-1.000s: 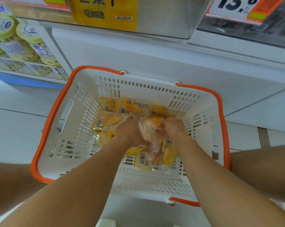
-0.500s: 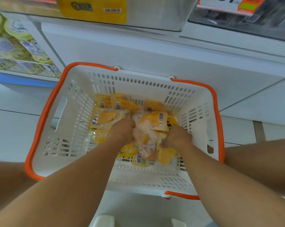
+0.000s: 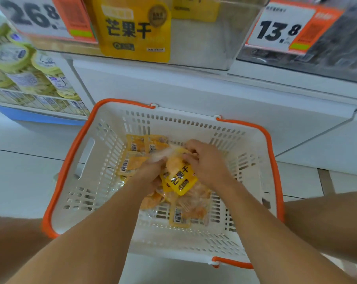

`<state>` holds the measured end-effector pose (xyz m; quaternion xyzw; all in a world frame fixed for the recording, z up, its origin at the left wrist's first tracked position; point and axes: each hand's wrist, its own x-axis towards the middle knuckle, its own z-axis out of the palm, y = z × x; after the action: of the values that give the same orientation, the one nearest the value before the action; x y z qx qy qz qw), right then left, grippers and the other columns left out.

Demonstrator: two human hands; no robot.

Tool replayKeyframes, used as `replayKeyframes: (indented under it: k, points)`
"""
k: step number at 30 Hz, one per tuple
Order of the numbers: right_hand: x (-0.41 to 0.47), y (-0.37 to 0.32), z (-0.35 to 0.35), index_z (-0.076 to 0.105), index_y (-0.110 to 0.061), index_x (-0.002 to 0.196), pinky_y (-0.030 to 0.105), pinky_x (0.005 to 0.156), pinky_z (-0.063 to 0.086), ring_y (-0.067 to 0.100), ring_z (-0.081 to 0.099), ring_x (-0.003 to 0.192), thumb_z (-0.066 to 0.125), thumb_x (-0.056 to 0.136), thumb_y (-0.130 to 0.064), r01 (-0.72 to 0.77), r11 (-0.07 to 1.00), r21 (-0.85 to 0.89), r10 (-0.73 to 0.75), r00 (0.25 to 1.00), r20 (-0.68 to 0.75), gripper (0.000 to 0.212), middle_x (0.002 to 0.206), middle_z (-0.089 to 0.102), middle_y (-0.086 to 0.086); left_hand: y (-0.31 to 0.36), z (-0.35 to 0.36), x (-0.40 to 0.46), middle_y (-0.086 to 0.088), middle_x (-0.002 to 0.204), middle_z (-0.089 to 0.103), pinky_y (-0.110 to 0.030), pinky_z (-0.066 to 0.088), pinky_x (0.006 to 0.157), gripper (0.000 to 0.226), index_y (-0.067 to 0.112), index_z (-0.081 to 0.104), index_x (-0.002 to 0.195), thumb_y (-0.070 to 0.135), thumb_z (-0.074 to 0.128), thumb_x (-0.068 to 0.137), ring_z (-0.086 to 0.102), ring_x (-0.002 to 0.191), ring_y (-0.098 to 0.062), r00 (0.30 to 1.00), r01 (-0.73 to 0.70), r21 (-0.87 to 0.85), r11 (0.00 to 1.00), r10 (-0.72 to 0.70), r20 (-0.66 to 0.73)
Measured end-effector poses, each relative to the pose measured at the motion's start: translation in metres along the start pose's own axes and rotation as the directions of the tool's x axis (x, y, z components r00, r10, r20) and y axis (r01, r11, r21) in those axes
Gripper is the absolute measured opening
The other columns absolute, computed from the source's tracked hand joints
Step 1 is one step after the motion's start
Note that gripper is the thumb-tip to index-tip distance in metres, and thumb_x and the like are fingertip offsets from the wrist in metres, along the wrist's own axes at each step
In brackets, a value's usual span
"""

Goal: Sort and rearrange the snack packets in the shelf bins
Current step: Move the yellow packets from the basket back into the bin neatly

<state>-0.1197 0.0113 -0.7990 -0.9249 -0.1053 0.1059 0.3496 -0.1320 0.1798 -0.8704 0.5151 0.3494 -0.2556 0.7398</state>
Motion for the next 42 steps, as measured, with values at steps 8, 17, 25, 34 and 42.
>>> replayKeyframes:
  k: [8,17,25,34,42]
  points:
    - [-0.035,-0.021,0.035,0.070,-0.020,0.071,0.022,0.103,0.038,0.002,0.044,0.123,0.080,0.077,-0.025,0.269,0.963,0.008,-0.269,0.963,0.027,0.012,0.132,0.062,-0.013,0.044,-0.011,-0.035,-0.024,0.114,0.070,-0.046,0.060,0.072,0.072,0.002,0.061,0.129,0.062,0.033,0.100,0.072,0.097,-0.036,0.988,0.134,-0.359,0.924,-0.098,0.116]
    - [-0.038,-0.068,-0.006,0.060,-0.030,0.117,0.029,0.096,0.044,0.006,0.053,0.121,0.067,0.094,-0.030,-0.103,0.841,0.531,0.276,0.926,-0.258,0.025,0.128,0.054,-0.023,0.063,0.026,-0.088,-0.027,0.115,0.068,-0.048,0.058,0.070,0.070,-0.003,0.055,0.133,0.025,0.083,0.076,0.070,0.097,-0.043,0.970,-0.053,-0.182,0.982,0.093,0.223]
    - [-0.050,-0.115,-0.124,0.041,-0.030,0.140,0.025,0.084,0.047,0.008,0.050,0.110,0.044,0.079,-0.086,-0.379,0.863,0.334,0.339,0.925,0.174,0.084,0.134,0.051,-0.015,0.107,0.086,-0.182,0.007,0.150,0.047,-0.047,0.045,0.105,0.107,0.030,0.039,0.148,0.084,0.069,0.060,0.053,0.130,-0.021,0.900,-0.436,0.223,0.872,0.418,0.122]
    - [-0.038,-0.179,-0.206,0.058,-0.027,0.118,0.051,0.091,0.057,0.025,0.070,0.105,0.077,0.082,-0.043,-0.011,0.719,0.695,-0.014,0.999,0.030,0.043,0.113,0.072,0.005,0.206,0.077,-0.272,0.004,0.119,0.072,-0.032,0.057,0.091,0.059,0.029,0.057,0.130,0.000,0.075,0.082,0.068,0.111,-0.013,0.666,-0.648,0.261,0.716,0.366,0.650]
    - [0.012,-0.197,-0.274,0.074,-0.031,0.101,0.029,0.075,0.059,0.004,0.072,0.086,0.089,0.061,-0.032,0.227,0.944,0.240,-0.249,0.966,0.067,0.043,0.089,0.076,-0.014,0.249,0.075,-0.230,0.000,0.094,0.074,-0.021,0.053,0.073,0.039,0.011,0.067,0.104,-0.012,0.077,0.075,0.071,0.092,-0.014,0.588,-0.805,0.377,0.459,0.529,0.611]
